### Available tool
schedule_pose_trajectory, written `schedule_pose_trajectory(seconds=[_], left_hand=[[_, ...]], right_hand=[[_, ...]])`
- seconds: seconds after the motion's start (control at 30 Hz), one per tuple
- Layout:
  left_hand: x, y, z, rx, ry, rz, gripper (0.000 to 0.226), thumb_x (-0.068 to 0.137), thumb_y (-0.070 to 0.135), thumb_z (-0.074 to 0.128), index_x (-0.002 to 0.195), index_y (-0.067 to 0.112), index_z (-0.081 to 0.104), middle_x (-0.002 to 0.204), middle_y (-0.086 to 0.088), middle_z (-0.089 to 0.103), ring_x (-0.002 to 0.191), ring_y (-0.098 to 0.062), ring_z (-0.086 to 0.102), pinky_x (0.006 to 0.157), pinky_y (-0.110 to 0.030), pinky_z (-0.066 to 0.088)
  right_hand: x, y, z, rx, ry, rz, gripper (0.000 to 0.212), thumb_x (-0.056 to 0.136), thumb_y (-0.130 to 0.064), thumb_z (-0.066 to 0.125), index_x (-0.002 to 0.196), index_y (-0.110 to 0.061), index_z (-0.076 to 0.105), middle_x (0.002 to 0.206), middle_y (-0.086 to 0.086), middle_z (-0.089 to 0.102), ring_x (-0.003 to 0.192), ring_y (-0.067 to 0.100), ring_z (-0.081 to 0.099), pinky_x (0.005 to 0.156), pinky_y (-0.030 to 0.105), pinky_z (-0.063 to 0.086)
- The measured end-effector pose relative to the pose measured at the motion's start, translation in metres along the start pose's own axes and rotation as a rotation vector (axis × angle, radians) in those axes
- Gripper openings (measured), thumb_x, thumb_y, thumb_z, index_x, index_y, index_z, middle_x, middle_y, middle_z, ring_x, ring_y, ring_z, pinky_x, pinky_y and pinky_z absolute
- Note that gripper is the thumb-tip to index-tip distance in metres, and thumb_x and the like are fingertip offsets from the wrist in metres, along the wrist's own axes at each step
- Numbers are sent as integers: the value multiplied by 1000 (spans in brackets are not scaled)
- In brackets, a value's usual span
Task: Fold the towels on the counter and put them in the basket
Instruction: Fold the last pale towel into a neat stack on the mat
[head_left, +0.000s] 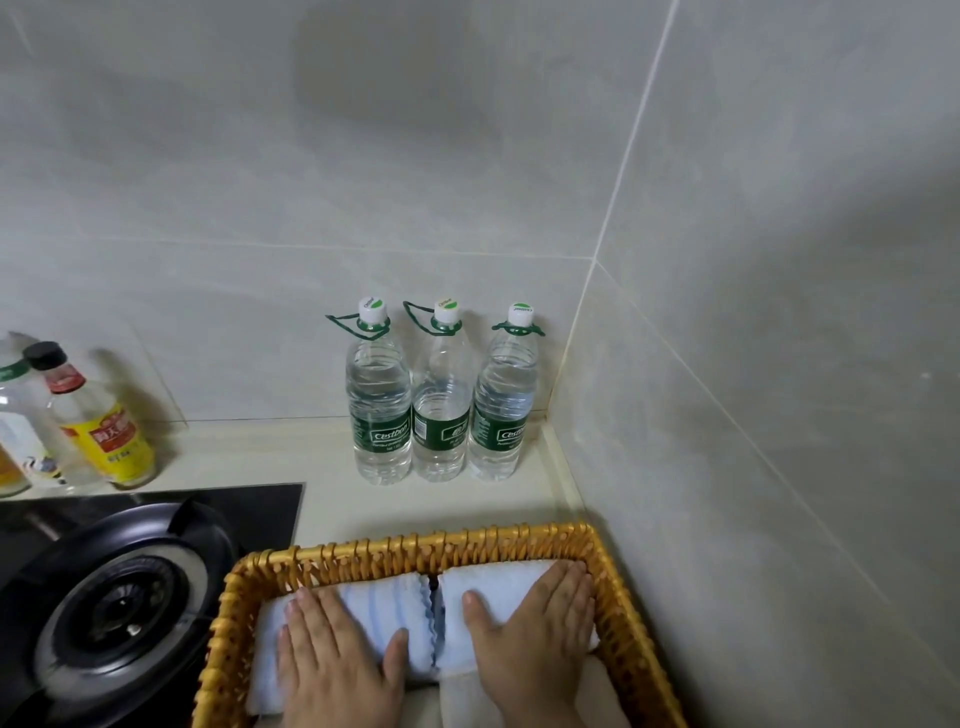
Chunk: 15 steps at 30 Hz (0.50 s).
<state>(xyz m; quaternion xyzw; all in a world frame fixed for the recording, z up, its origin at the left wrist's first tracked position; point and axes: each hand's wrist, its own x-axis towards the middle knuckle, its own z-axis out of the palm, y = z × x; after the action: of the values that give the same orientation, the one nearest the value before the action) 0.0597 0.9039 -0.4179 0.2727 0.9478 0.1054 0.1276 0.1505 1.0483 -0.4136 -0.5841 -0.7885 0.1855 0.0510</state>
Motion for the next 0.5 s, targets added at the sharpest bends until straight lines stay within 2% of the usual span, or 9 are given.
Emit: schedule_pose_trajectory(seconds=[0.1,0.2,0.23,0.27,0.37,0.5], left_hand=[[14,2,2,-38,11,-27,104,86,71,11,134,-16,41,139,-38,41,129,-51,41,118,-47,10],[18,3,8,-52,-14,-51,106,84,72,10,135,-16,41,140,-37,41,129,-50,40,119,-43,6],[18,3,10,-39,9,-54,105,84,72,11,135,-15,41,140,-37,40,130,-49,40,118,-44,8],[19,4,12,-29,41,-61,104,84,71,12,136,-15,41,141,-36,40,130,-49,40,118,-45,10],[21,4,18,-7,118,-68,102,85,70,15,136,-14,41,141,-35,40,131,-47,39,118,-45,11],[21,2,23,23,161,-66,102,85,70,14,135,-15,42,141,-35,41,131,-47,39,119,-43,8]], right_hand=[[0,-1,4,8,83,40,130,54,-86,38,143,8,35,148,26,37,138,37,31,115,37,5],[-2,-4,4,29,67,40,136,53,-89,31,152,-1,3,161,18,3,148,31,4,119,40,-1],[-2,-6,4,46,60,50,137,53,-89,34,152,-3,-1,162,16,-2,148,30,-1,120,41,-1],[-3,-8,3,21,39,54,138,52,-89,39,153,-2,2,161,17,2,148,31,2,120,42,1],[1,-7,14,-40,89,39,139,42,-85,52,147,3,30,153,23,31,140,37,25,114,45,14],[4,-6,22,-40,147,-8,137,36,-80,61,139,6,36,145,29,40,133,42,34,109,48,22]])
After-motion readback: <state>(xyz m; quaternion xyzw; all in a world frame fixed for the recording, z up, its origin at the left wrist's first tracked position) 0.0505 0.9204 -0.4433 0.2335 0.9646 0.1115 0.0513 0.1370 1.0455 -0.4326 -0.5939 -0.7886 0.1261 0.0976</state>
